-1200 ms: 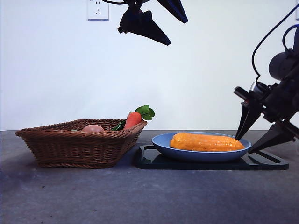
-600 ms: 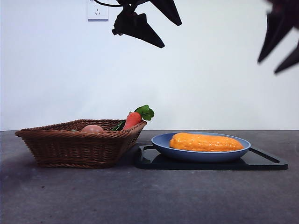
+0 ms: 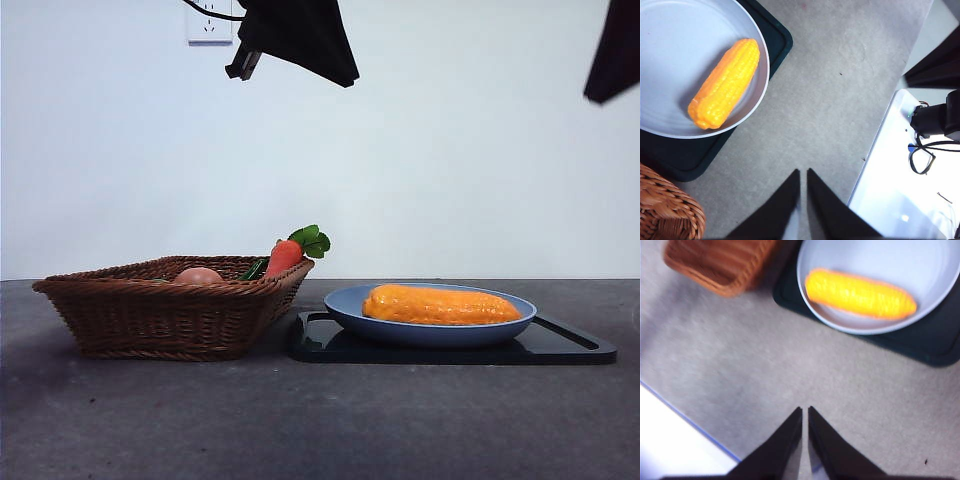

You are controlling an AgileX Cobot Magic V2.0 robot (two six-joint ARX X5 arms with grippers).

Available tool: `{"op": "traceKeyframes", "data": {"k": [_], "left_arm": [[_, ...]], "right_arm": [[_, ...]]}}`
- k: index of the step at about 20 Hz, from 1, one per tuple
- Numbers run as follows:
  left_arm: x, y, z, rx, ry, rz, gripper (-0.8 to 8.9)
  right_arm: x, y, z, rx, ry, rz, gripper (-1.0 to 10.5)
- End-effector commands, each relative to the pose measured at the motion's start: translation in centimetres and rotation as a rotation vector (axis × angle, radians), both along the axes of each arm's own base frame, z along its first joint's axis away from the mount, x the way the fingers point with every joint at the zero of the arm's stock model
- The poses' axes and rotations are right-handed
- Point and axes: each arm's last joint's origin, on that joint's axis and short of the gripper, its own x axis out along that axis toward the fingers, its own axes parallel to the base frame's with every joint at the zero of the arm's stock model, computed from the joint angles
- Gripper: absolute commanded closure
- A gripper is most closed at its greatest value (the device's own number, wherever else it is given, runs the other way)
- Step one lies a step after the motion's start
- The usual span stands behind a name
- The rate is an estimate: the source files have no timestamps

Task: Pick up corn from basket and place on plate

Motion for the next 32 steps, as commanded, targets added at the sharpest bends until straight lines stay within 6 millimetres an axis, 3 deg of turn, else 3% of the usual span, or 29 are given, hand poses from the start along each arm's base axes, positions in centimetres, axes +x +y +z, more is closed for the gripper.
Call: {"op": "traceKeyframes", "data": {"k": [1, 8, 16, 20, 24, 29, 32], "left_arm": [[0.0, -0.2, 0.7, -0.019, -0.033, -0.017, 8.06], [0.3, -0.4, 0.9, -0.046, -0.072, -0.017, 8.06], [2.0, -1.6, 2.3, -0.192, -0.316, -0.040, 8.06], [3.0, 0.2, 3.5, -0.210, -0.375, 0.049, 8.06], [1.8, 4.8, 7.7, -0.223, -0.520, 0.153, 8.06], [-2.4, 13.4, 13.7, -0.254, -0.721, 0.341, 8.06], [-5.8, 17.9, 13.9, -0.241, -0.797, 0.477, 8.06]], "right_arm": [[0.1, 0.2, -0.6, 0.003, -0.010, 0.013, 9.4], [0.2, 0.2, -0.6, 0.003, -0.024, 0.004, 9.4], [0.6, 0.3, -0.2, 0.017, -0.085, 0.002, 9.4], [1.0, 0.4, 0.1, 0.030, -0.132, 0.001, 9.4], [1.2, 0.4, 0.3, 0.040, -0.165, 0.001, 9.4], [1.5, 0.5, 0.6, 0.053, -0.211, 0.001, 9.4], [1.7, 0.6, 0.8, 0.062, -0.241, 0.001, 9.4]]}}
